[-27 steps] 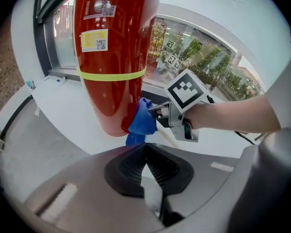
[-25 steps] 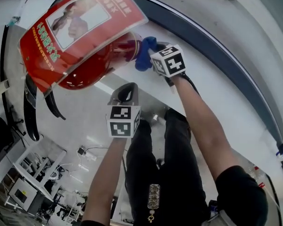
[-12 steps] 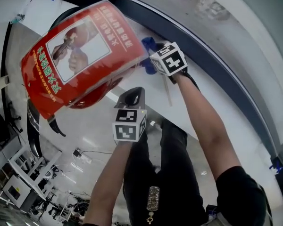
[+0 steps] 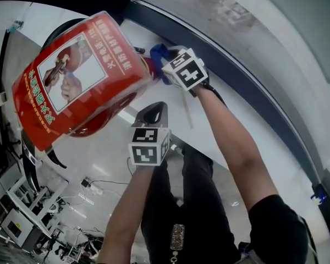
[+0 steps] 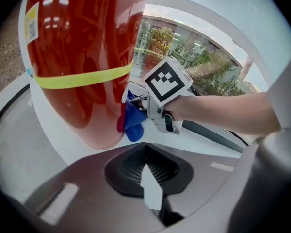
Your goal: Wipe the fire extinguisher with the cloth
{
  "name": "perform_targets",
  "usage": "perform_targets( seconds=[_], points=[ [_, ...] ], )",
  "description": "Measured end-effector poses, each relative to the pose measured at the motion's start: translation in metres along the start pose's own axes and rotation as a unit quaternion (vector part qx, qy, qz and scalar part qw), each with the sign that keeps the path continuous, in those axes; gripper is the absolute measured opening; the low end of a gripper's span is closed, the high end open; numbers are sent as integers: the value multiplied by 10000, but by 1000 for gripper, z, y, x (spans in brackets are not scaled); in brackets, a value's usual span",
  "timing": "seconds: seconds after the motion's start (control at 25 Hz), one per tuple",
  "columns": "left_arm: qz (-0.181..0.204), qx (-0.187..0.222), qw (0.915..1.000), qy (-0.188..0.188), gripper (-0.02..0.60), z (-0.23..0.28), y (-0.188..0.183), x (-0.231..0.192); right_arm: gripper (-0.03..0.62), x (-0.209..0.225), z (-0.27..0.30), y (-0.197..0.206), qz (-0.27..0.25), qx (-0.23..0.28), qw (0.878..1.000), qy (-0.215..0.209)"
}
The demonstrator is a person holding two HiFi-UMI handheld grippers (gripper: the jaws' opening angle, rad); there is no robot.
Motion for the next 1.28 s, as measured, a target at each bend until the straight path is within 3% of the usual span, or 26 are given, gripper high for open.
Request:
perform_targets(
  seconds=[0.32, 0.92, 1.28],
  points=[
    [-33, -2, 10000, -46, 8, -15, 0, -4, 21, -11, -34, -27, 40, 515, 9986, 118],
    [-177, 507, 9986, -22, 8, -68, -17, 4, 23, -99, -171, -101, -259, 1762, 9840, 105],
    [-224, 545, 9978, -315, 8, -67, 2, -30, 21, -83, -113, -41, 186, 1225, 9913, 434]
  ],
)
Point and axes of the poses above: the fingertips, and each gripper's own axes: z forward along the fingers, x to its right, y out of its underside, the point moved 4 cm from there along -z, backward along the fingers, and after that the axes turned 6 degrees about -z, right-handed, at the moved point
